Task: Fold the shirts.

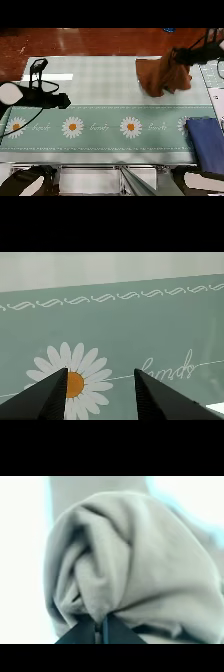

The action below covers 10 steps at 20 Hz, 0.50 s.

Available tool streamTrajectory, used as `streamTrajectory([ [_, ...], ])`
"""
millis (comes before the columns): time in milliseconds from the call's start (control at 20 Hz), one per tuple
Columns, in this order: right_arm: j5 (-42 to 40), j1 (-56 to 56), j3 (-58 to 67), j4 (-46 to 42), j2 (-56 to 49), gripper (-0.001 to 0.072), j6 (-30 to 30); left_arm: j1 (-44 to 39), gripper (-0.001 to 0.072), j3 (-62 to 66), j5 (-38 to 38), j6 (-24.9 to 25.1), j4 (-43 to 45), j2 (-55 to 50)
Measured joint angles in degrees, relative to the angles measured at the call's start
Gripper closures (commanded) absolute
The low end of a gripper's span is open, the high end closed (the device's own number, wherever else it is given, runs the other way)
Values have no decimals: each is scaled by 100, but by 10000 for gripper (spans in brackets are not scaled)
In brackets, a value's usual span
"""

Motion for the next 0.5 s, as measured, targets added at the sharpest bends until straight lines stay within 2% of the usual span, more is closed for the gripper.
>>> streamTrajectory([
  [250, -407, 407, 588, 345, 1281, 689, -444, 0, 199, -632, 109, -396, -76, 1134],
  [500, -417, 1001, 1641, 426, 1687, 689, -719, 2, 199, -835, 190, -490, -188, 1499],
])
